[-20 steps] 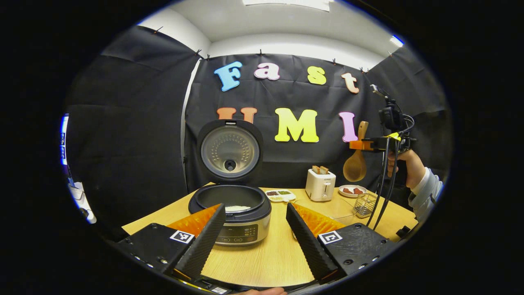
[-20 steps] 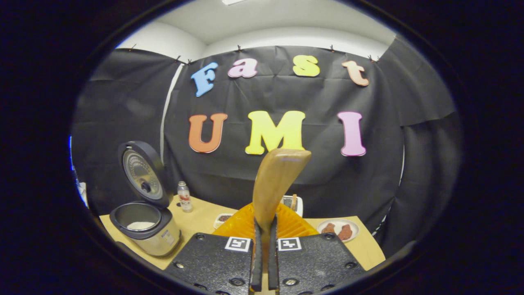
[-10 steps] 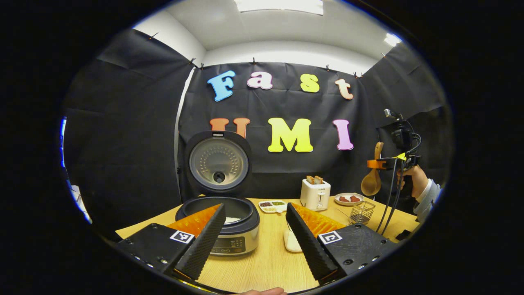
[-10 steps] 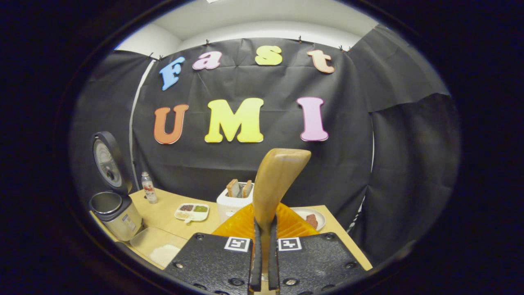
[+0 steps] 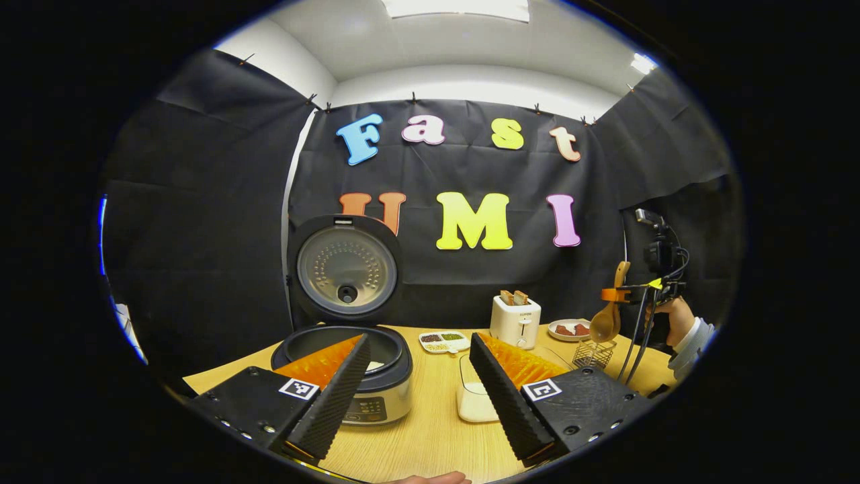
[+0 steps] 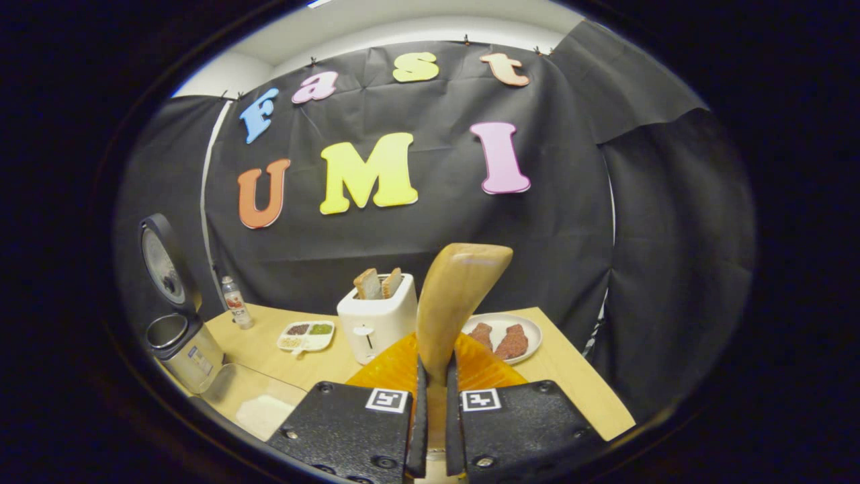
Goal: Close the left gripper, press the button to open the rice cooker; take a wooden spoon from the chopstick holder with the right hand, scoop a spoonful of rice and pour it into the rice cooker, then put the wooden spoon back into the chopstick holder.
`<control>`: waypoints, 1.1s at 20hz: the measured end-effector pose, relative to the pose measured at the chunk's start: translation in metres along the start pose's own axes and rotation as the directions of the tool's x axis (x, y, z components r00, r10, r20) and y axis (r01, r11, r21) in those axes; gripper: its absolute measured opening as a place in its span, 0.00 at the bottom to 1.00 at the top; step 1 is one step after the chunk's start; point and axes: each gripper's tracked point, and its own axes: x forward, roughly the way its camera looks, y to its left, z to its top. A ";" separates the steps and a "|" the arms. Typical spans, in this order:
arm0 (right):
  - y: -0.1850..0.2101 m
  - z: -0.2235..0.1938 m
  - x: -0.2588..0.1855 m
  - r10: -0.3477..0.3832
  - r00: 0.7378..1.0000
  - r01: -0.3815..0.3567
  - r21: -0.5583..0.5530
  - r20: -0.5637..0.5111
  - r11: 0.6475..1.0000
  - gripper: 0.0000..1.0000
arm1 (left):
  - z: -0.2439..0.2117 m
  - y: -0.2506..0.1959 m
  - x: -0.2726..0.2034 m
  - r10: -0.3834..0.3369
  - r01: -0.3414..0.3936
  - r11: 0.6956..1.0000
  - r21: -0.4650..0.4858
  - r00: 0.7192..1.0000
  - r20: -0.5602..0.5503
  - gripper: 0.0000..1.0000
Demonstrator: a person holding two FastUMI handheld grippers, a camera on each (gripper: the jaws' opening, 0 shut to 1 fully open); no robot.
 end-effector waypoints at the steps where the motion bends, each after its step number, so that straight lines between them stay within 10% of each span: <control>1: 0.000 -0.004 0.002 0.007 1.000 -0.007 0.011 -0.009 1.000 0.16 | 0.002 0.003 0.002 0.008 -0.008 1.000 -0.006 1.000 -0.002 0.95; 3: -0.001 -0.012 0.008 0.013 1.000 -0.012 0.031 -0.025 0.999 0.19 | 0.006 0.002 0.006 -0.003 0.003 0.999 -0.034 1.000 -0.007 0.95; 6: -0.014 -0.023 0.015 -0.029 0.997 0.033 0.050 -0.072 0.998 0.51 | 0.015 0.006 0.012 -0.018 0.018 0.997 -0.070 1.000 -0.002 0.95; 9: -0.031 -0.014 0.009 -0.102 0.994 0.103 0.017 -0.040 0.995 0.50 | 0.018 0.021 0.019 0.012 -0.013 0.997 -0.079 1.000 -0.013 0.95; 12: -0.051 0.009 -0.007 -0.197 0.980 0.197 -0.003 0.028 0.980 0.83 | 0.026 0.026 0.027 0.005 -0.006 0.996 -0.090 1.000 -0.015 0.95; 22: -0.035 0.080 -0.100 -0.215 0.964 0.219 -0.007 0.157 0.976 0.84 | 0.103 0.053 0.073 -0.014 0.016 0.999 -0.049 0.999 0.030 0.95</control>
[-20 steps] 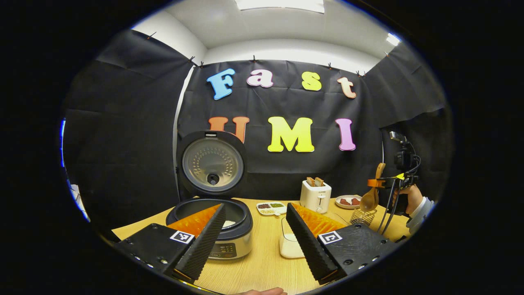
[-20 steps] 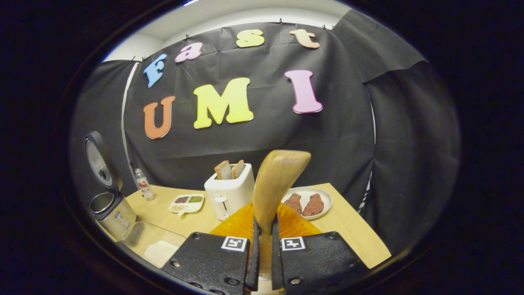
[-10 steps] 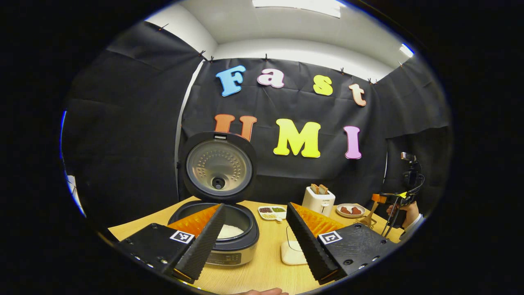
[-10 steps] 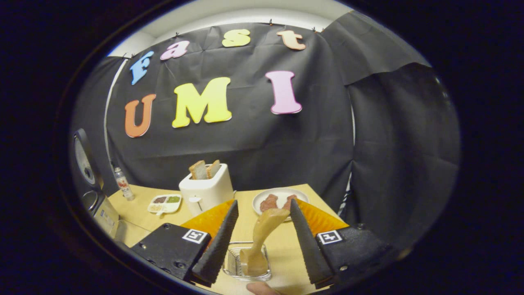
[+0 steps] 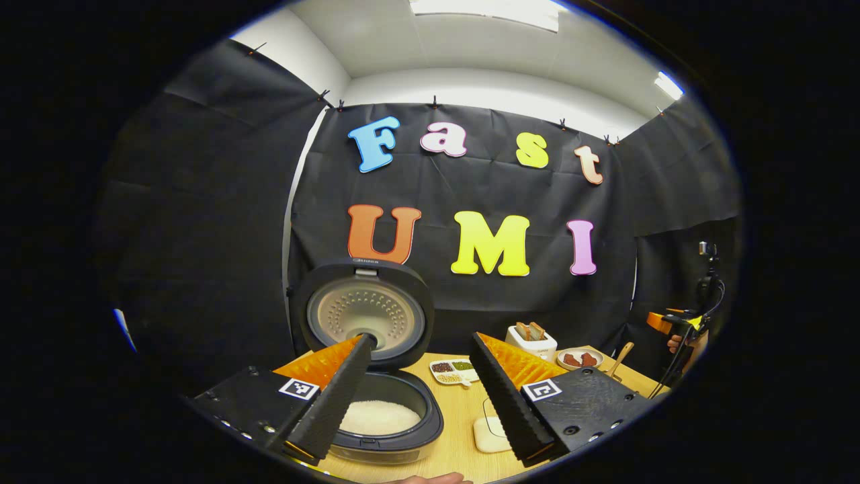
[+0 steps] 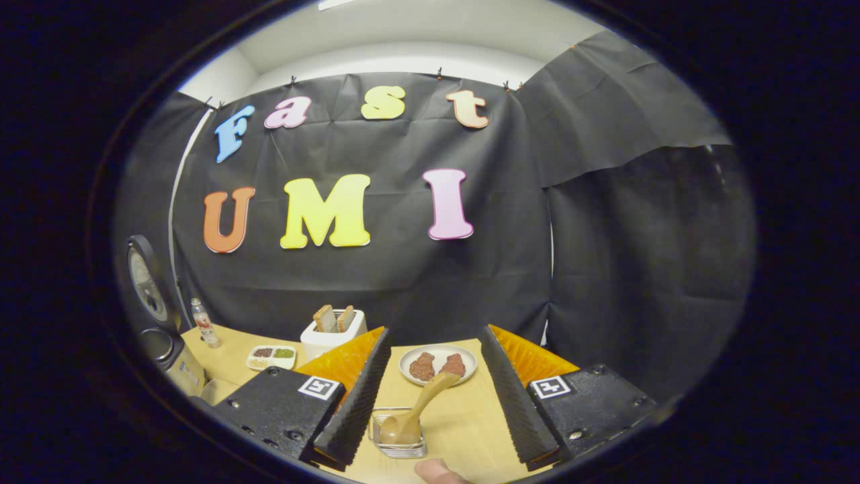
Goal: Close the left gripper, press the button to open the rice cooker; take a wooden spoon from the chopstick holder with the right hand, scoop a spoonful of rice and pour it into the rice cooker, then put the wooden spoon back into the chopstick holder.
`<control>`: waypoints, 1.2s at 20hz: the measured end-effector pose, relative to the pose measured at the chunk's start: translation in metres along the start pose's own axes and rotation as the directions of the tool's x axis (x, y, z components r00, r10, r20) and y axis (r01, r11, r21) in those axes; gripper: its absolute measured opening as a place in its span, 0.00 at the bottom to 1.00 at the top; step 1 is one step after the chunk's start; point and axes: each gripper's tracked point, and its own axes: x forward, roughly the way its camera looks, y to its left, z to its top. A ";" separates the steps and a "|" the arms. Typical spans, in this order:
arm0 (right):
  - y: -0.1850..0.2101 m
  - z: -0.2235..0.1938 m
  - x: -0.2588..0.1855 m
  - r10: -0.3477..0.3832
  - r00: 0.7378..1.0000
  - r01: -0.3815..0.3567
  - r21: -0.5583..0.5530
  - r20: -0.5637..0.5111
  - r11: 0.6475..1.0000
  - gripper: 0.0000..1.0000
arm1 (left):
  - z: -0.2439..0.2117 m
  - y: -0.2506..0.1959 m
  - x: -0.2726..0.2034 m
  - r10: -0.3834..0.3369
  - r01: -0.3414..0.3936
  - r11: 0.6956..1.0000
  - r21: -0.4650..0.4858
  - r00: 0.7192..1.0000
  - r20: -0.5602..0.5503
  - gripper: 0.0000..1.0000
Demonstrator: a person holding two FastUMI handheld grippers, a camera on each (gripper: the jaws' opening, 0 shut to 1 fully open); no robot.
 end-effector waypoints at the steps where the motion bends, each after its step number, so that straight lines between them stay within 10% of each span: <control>1: 0.006 0.001 -0.011 0.018 1.000 -0.018 0.014 -0.004 1.000 0.88 | 0.010 0.003 0.004 -0.005 0.005 1.000 0.007 1.000 -0.002 0.95; 12: 0.005 0.017 -0.104 0.081 0.992 -0.086 0.047 0.095 0.995 0.84 | 0.093 0.031 0.073 -0.022 0.022 1.000 0.007 0.997 0.079 0.94; 24: 0.006 -0.004 -0.118 0.099 0.993 -0.100 0.028 0.062 0.995 0.88 | 0.058 0.095 0.209 0.147 -0.141 0.986 -0.093 0.988 0.051 0.94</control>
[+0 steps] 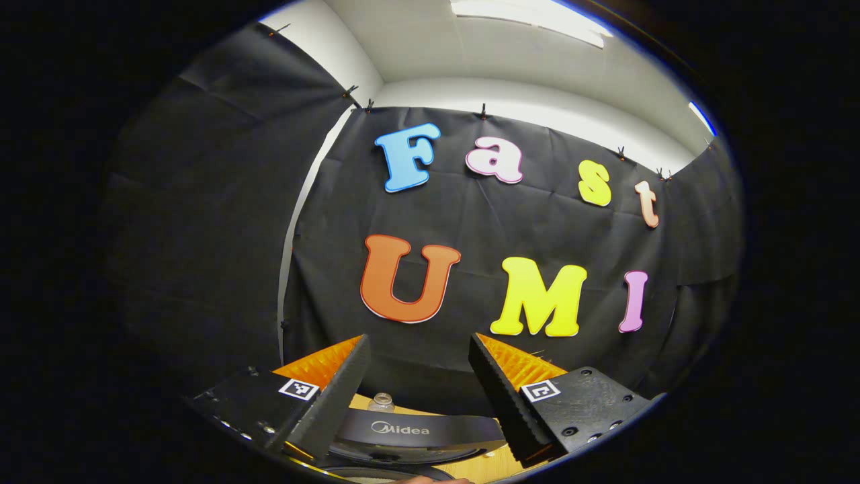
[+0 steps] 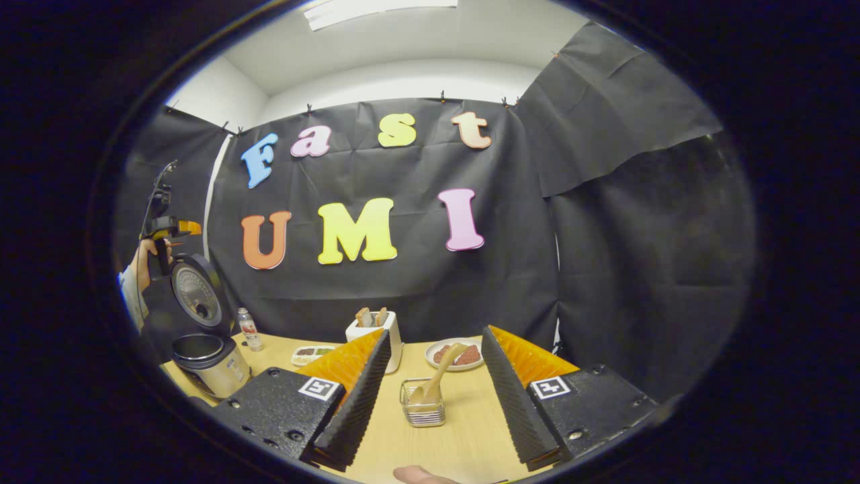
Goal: Close the left gripper, press the button to open the rice cooker; take a wooden spoon from the chopstick holder with the right hand, scoop a spoonful of rice and pour it into the rice cooker, then put the wooden spoon back into the chopstick holder.
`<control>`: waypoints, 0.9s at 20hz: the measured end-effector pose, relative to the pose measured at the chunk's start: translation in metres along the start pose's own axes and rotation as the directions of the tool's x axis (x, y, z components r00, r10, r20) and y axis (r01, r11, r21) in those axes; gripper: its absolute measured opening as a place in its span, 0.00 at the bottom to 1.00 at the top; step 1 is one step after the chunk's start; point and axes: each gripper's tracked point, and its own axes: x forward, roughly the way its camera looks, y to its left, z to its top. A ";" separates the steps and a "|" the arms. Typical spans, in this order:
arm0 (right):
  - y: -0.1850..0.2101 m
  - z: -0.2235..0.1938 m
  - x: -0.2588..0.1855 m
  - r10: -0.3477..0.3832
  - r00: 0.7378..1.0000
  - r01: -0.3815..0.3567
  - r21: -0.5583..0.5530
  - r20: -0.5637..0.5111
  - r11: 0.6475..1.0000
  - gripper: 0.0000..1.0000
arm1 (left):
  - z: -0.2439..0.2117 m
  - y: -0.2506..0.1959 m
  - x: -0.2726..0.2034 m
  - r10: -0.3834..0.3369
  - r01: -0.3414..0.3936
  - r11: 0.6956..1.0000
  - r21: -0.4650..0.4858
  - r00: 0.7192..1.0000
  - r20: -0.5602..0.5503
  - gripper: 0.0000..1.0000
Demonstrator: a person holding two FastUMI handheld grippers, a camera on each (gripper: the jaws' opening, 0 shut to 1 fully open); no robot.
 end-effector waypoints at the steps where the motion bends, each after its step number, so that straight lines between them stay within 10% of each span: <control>1: 0.003 -0.002 -0.001 0.004 1.000 -0.004 -0.001 -0.005 1.000 0.93 | -0.009 0.003 0.005 0.009 -0.009 1.000 0.021 1.000 -0.015 0.94; 18: 0.052 0.021 -0.081 0.168 0.985 -0.169 0.009 0.028 0.986 0.84 | -0.071 0.009 -0.087 0.077 -0.038 0.987 0.154 0.964 -0.256 0.96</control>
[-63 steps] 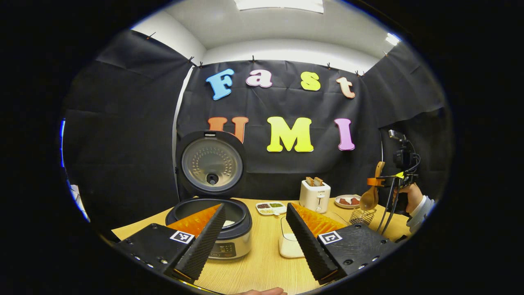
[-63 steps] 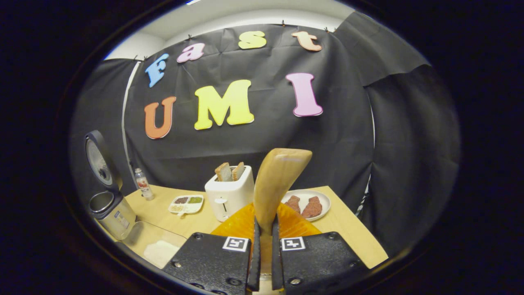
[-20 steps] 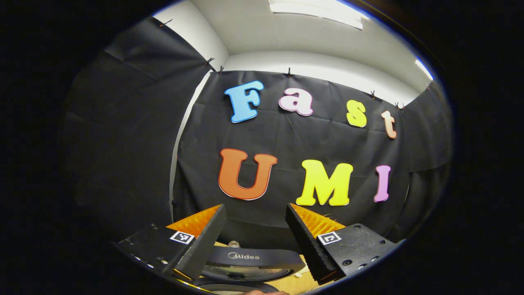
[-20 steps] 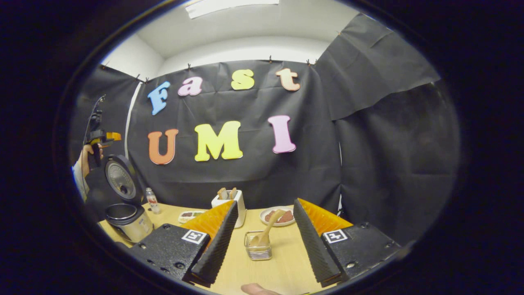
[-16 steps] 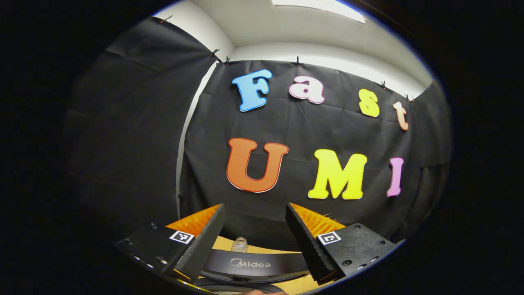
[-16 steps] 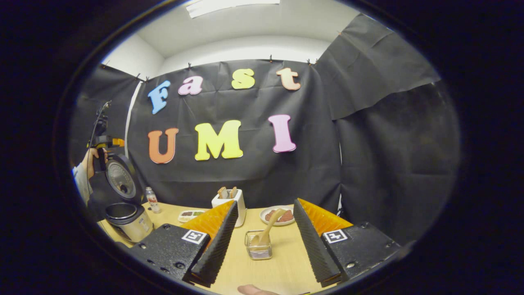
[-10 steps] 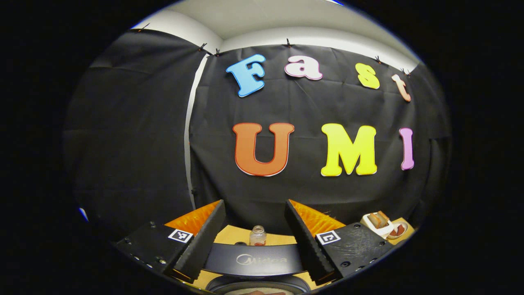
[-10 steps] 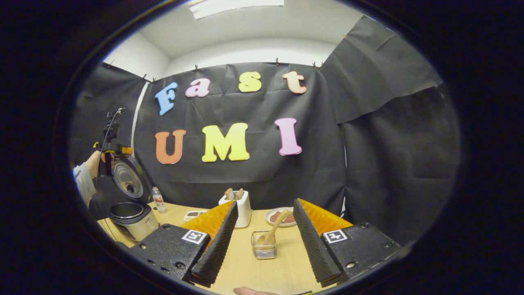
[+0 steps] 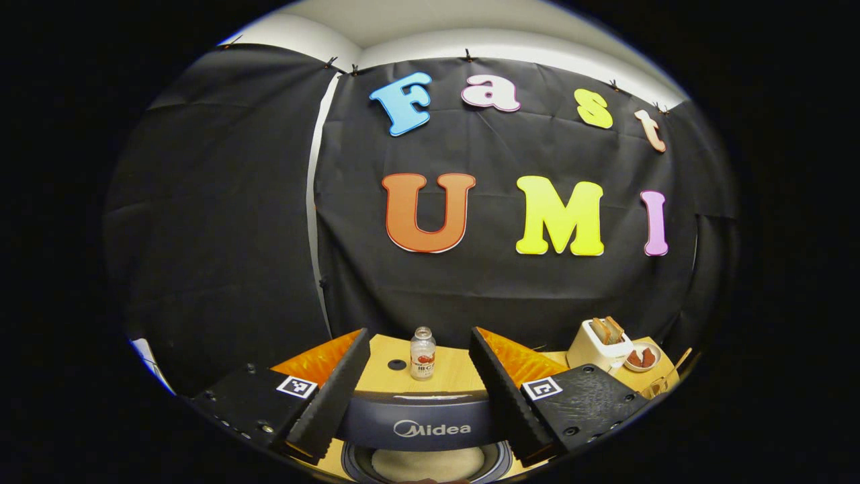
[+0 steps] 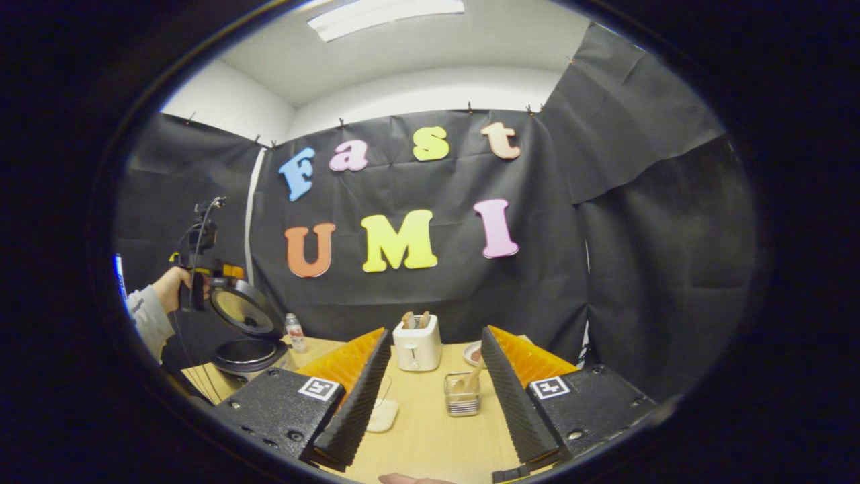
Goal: Close the left gripper, press the button to open the rice cooker; take a wooden spoon from the chopstick holder with the right hand, scoop a spoonful of rice and pour it into the rice cooker, then put the wooden spoon back into the chopstick holder.
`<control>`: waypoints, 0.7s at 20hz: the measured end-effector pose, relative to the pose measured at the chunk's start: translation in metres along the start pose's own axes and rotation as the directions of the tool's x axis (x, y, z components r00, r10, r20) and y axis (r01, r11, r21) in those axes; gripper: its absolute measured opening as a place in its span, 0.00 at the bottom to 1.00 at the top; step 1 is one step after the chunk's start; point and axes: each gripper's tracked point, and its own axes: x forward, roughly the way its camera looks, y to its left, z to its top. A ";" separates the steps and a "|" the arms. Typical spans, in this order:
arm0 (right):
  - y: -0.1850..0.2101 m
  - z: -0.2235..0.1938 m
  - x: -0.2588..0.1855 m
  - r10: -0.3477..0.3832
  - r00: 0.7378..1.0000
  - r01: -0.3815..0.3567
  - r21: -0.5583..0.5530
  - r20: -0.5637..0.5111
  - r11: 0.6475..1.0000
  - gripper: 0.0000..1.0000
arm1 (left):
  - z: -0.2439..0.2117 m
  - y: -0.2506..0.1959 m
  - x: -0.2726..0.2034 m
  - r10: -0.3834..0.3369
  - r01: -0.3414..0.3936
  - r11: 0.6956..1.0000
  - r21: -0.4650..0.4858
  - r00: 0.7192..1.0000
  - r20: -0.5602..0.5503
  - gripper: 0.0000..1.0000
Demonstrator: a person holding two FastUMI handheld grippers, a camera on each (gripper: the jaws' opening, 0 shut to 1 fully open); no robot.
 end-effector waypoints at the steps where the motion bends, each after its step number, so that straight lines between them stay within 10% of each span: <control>1: 0.002 -0.001 -0.005 0.006 1.000 -0.006 -0.008 0.001 1.000 0.93 | -0.007 -0.001 -0.007 -0.001 0.001 1.000 0.001 1.000 -0.006 0.96; 14: 0.060 -0.010 -0.055 0.127 0.992 -0.127 -0.033 -0.019 0.991 0.84 | -0.117 -0.018 -0.058 -0.026 0.032 0.999 0.020 0.973 -0.230 0.94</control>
